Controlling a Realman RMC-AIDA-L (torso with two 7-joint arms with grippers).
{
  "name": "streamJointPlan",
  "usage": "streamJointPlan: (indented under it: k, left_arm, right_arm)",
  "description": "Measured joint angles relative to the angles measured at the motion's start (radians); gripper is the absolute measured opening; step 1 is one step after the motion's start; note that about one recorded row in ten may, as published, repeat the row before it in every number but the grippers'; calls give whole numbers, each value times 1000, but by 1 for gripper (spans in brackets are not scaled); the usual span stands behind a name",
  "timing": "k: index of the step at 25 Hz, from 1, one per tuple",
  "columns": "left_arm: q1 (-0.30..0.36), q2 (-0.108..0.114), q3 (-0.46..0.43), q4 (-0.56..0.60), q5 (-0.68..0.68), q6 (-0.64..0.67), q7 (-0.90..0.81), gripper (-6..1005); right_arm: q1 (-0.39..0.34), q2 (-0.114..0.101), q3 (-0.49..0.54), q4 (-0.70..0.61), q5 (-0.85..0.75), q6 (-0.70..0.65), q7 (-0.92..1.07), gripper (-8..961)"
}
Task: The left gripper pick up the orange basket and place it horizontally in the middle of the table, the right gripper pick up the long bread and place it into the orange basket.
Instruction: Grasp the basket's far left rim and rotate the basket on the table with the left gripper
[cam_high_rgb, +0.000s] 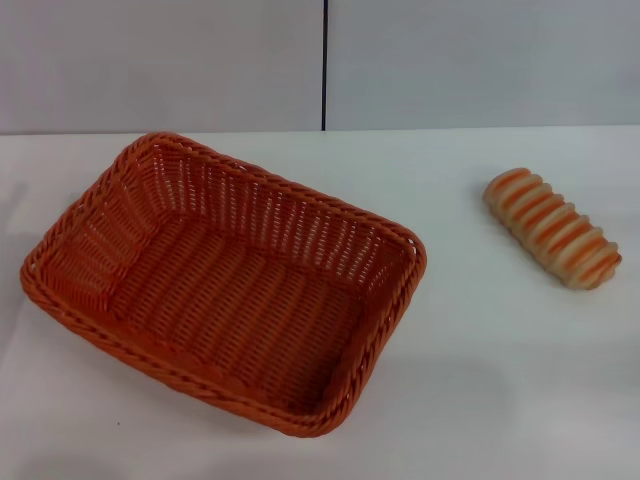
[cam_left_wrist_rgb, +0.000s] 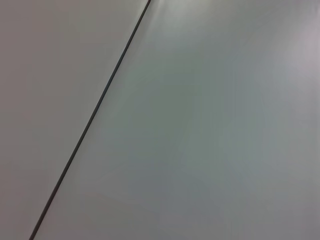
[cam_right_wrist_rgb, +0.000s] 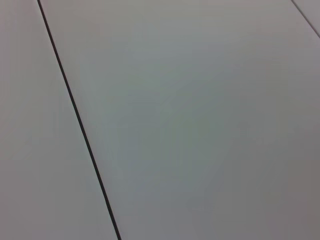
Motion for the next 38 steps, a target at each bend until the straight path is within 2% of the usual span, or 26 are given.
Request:
streamJointPlan:
  k: [15, 25, 28, 30, 31, 32, 33, 35, 36, 37, 38]
  left_arm:
    - [-1, 1, -1, 6, 0, -7, -12, 775]
    - [-11, 3, 0, 59, -1, -25, -112, 768]
    - [-16, 5, 8, 128, 14, -27, -201, 766]
    - [-20, 12, 27, 217, 33, -39, -313, 765]
    - [-22, 25, 59, 317, 50, -61, -450, 764]
    - [-22, 25, 59, 317, 50, -61, -450, 764]
    - [-22, 33, 82, 366, 60, -76, -509, 763]
    - [-27, 59, 149, 480, 91, -122, -648, 762]
    - [-27, 59, 149, 480, 91, -122, -648, 761]
    - [-31, 74, 188, 533, 120, -153, -733, 761]
    - [-31, 74, 188, 533, 120, -153, -733, 760]
  right_arm:
    - [9, -2, 0, -1, -1, 13, 7, 525]
    - [5, -2, 0, -1, -1, 18, 9, 530]
    - [5, -2, -3, 0, -1, 22, 9, 532]
    - [6, -1, -4, 0, -1, 22, 9, 533]
    - [4, 0, -5, 0, -1, 22, 9, 534]
    - [3, 0, -6, 0, -2, 22, 10, 534]
    - [3, 0, -6, 0, -2, 22, 10, 535]
    - [0, 0, -6, 1, -3, 24, 10, 536]
    - [-1, 0, -6, 1, -4, 25, 10, 536]
    - [-3, 0, -5, 1, -5, 26, 10, 537]
    - [-3, 0, -3, 1, -5, 29, 10, 537]
